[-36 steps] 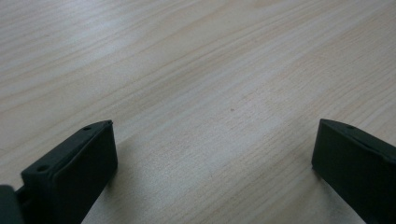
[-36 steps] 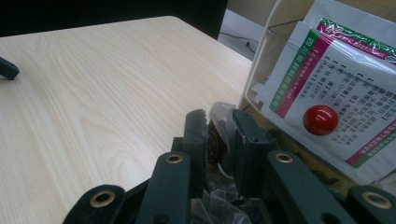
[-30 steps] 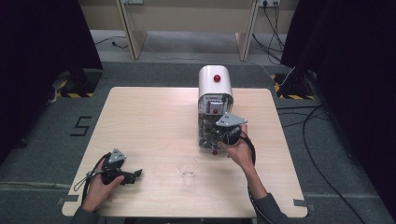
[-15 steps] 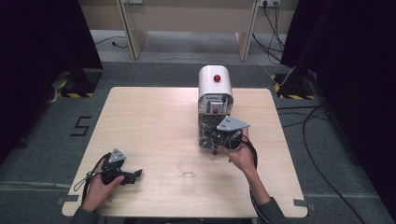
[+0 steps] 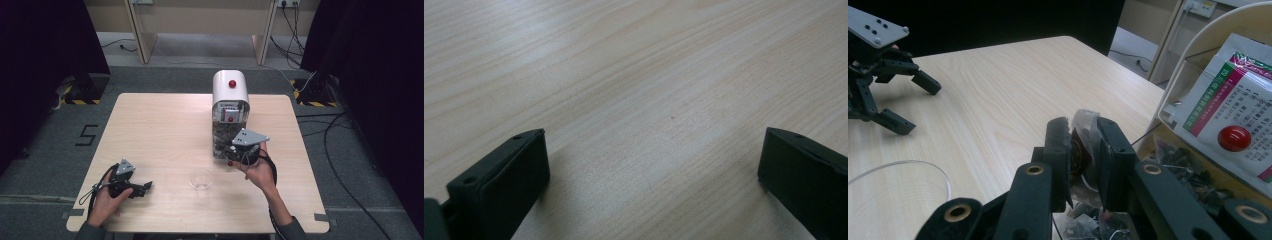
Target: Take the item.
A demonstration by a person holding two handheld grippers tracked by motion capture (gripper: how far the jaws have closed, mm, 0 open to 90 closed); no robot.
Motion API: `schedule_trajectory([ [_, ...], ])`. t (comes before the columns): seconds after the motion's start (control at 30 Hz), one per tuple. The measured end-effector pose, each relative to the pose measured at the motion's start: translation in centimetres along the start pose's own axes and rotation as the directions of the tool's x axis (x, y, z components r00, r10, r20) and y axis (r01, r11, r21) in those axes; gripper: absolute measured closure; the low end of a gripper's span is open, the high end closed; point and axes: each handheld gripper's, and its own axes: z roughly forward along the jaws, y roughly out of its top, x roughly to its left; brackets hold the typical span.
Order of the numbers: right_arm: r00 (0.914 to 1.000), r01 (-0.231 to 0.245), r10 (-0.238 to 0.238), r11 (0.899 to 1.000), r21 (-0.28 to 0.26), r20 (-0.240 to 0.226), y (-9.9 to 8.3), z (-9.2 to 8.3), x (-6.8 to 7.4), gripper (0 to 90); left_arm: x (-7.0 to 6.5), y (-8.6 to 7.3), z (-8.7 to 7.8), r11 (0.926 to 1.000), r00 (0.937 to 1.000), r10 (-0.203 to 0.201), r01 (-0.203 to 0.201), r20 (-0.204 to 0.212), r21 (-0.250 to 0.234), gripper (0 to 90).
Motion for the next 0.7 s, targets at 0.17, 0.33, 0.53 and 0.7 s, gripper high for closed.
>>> schedule_trajectory([
  [0.17,0.9995,0.005,-0.006,1.0,-0.019,-0.03,0.3,-0.4,0.6,77.9,0.0,0.0,0.0,1.0,1.0,0.0,0.0,0.0,0.001,0.0],
  [0.33,0.9984,0.013,-0.014,1.0,-0.014,-0.056,0.3,-0.4,1.7,77.9,0.0,0.0,0.0,1.0,1.0,0.0,0.0,0.0,0.001,0.0],
  [0.53,0.9931,0.052,-0.054,0.999,-0.017,-0.105,0.5,-0.6,3.8,77.9,0.0,0.0,0.0,1.0,1.0,0.0,0.0,0.0,0.0,0.0],
  [0.7,0.989,0.063,-0.066,0.998,-0.027,-0.133,0.5,-0.8,4.4,77.9,0.0,0.0,0.0,1.0,1.0,0.0,0.0,0.0,0.0,0.0],
])
